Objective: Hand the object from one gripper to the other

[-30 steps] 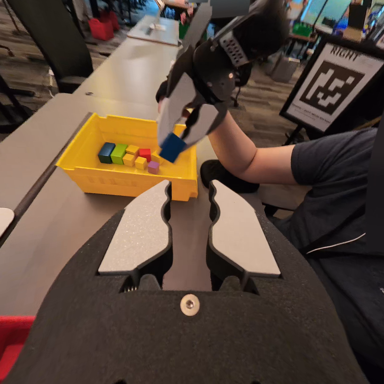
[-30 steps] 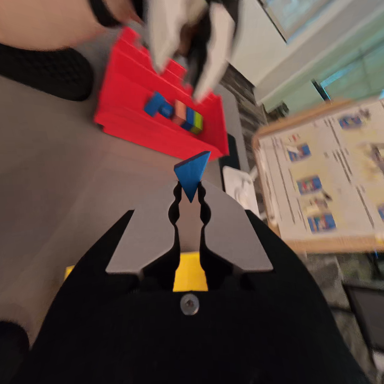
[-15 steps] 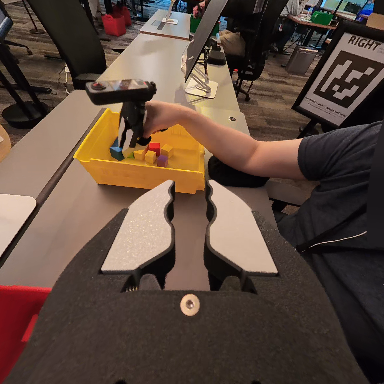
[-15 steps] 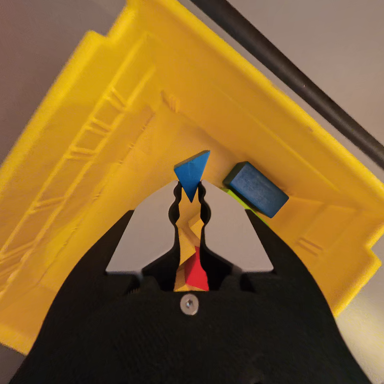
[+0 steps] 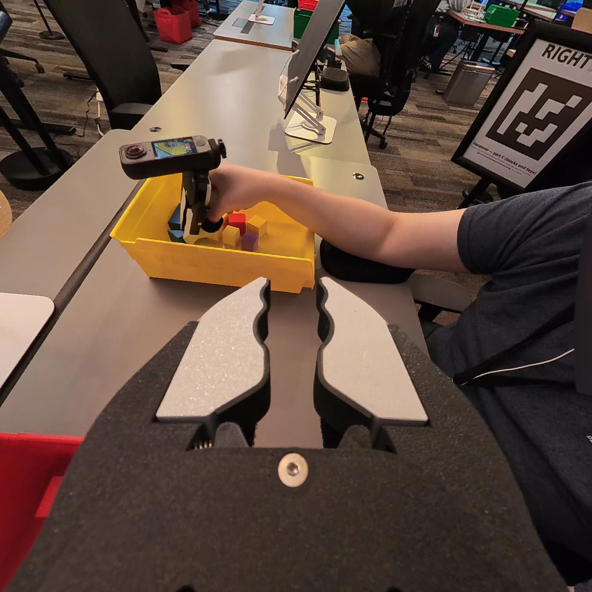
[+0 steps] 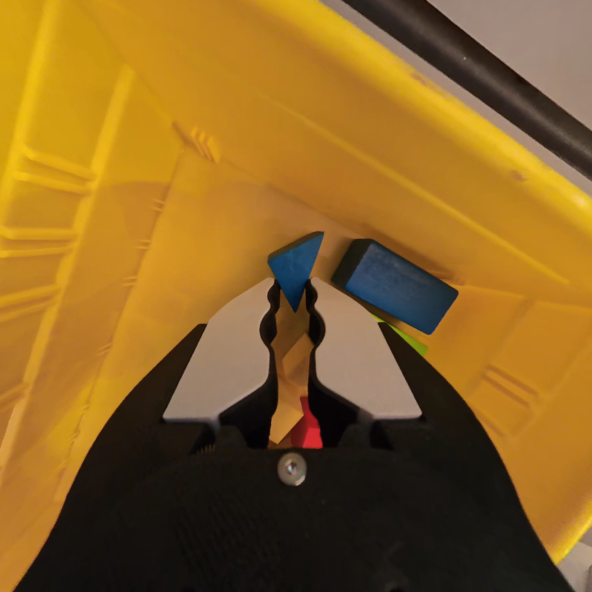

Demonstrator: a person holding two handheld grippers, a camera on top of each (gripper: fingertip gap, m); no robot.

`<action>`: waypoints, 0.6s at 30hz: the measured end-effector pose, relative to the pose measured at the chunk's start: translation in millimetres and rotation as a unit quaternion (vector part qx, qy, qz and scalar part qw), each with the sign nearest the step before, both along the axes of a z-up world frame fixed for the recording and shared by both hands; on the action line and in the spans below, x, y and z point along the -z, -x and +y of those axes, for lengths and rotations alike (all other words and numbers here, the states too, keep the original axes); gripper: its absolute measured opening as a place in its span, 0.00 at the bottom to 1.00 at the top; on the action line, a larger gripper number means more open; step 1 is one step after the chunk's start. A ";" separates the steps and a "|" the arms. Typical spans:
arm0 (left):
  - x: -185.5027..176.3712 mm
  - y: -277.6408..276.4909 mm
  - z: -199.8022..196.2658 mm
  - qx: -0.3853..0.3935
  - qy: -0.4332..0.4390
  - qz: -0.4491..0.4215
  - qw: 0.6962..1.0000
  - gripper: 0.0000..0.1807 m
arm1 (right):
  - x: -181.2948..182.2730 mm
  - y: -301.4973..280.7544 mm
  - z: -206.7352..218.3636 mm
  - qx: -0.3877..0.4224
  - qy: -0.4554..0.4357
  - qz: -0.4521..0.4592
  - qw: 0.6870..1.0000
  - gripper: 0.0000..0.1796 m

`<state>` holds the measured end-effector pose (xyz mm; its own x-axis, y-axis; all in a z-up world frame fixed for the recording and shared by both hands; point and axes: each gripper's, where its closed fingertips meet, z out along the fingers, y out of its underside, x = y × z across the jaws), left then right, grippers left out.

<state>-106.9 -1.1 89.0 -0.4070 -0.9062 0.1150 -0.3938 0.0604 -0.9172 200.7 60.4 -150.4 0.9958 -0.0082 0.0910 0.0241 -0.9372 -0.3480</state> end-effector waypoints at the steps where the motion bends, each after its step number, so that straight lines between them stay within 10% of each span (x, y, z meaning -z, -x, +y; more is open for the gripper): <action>1: 0.3 0.0 0.1 0.000 -0.001 0.001 1.000 0.15 | 1.5 -1.1 -0.3 0.001 0.003 -0.003 1.000 0.09; 12: -3.0 8.1 12.0 -0.020 -0.001 0.000 1.000 0.15 | -9.5 1.5 1.3 -0.031 -0.005 -0.013 0.999 0.14; 18: 18.3 26.3 88.0 -0.177 -0.059 0.046 0.981 0.15 | -66.0 26.6 1.2 -0.073 -0.079 0.006 0.994 0.14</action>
